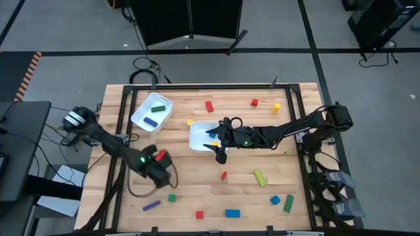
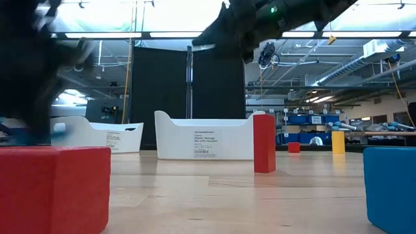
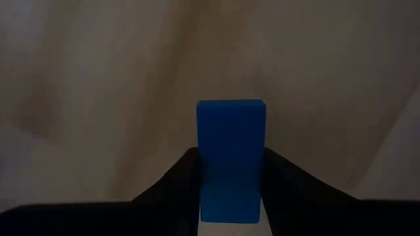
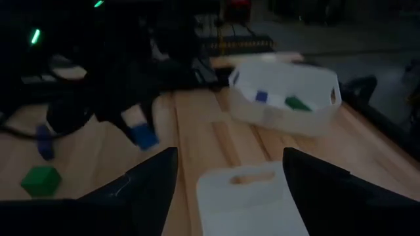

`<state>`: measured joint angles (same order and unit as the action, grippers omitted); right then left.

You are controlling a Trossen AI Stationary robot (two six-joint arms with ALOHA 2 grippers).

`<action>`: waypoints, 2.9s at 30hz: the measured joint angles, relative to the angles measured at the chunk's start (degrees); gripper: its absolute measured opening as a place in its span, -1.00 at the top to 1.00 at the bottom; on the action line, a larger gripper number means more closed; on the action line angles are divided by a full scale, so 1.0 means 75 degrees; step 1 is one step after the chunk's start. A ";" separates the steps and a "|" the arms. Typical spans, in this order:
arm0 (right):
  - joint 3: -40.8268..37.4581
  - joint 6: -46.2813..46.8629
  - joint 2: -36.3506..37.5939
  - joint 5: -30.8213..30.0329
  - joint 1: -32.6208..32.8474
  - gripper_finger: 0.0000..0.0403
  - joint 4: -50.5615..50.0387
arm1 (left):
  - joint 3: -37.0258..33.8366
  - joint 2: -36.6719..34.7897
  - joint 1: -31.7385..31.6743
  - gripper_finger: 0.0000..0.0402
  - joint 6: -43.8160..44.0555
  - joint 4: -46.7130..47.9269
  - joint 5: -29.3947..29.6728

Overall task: Sort blocks by size
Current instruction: Put the top blue large block into the top white bin, then put the bottom red large block into the top white bin

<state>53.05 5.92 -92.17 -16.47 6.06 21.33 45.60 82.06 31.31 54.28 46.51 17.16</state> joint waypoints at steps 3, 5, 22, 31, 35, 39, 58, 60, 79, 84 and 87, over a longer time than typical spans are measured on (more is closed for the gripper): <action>0.0008 -0.0209 0.0284 -0.0071 0.0066 -0.42 0.0010 | 0.0218 -0.0925 -0.0472 0.38 0.0019 0.0625 0.1009; 0.0013 -0.0321 0.0494 -0.0168 0.0145 -0.41 -0.0048 | 0.0311 -0.1581 -0.0968 0.38 0.0119 0.1072 0.1856; 0.0016 -0.0822 0.0698 -0.1368 0.1734 -0.41 -0.0252 | -0.0632 -0.3046 -0.7947 0.38 -0.3119 -0.0340 0.1201; 0.0016 -0.0724 0.0704 -0.1958 0.2435 -0.42 -0.0516 | -0.0934 -0.3002 -0.8808 -0.30 -0.3972 -0.1357 0.0039; 0.0016 -0.0229 0.0707 -0.1980 0.2495 -0.42 -0.0977 | -0.0656 -0.3408 -0.8411 -0.59 -0.4269 -0.1771 -0.0504; 0.0016 0.0592 0.0707 -0.1206 0.2493 -0.43 -0.1896 | -0.0495 -0.3976 -0.7563 -0.68 -0.4450 -0.2336 -0.1164; 0.0010 -0.0016 -0.0268 0.1014 0.2175 -0.47 -0.3327 | -0.0495 -0.4552 -0.4307 -0.46 -0.4030 -0.4059 -0.0481; 0.0010 0.0021 -0.0510 0.1019 0.2175 -0.47 -0.3268 | -0.0495 -0.4552 -0.4233 -0.45 -0.4030 -0.4066 -0.0473; 0.0016 0.0564 -0.1706 0.0831 0.2064 0.13 -0.2735 | -0.0495 -0.4552 -0.4159 -0.45 -0.4030 -0.4046 -0.0474; 0.0016 0.0573 -0.1700 0.0819 0.2064 0.64 -0.2675 | -0.0495 -0.4558 -0.4158 -0.45 -0.4020 -0.4046 -0.0474; 0.0023 0.0386 -0.1606 0.0817 0.2016 0.80 -0.2386 | -0.0495 -0.4700 -0.4159 -0.45 -0.3949 -0.4071 -0.0477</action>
<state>53.22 8.82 -104.22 -10.34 21.18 3.43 41.89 46.82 0.12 24.66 15.97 13.58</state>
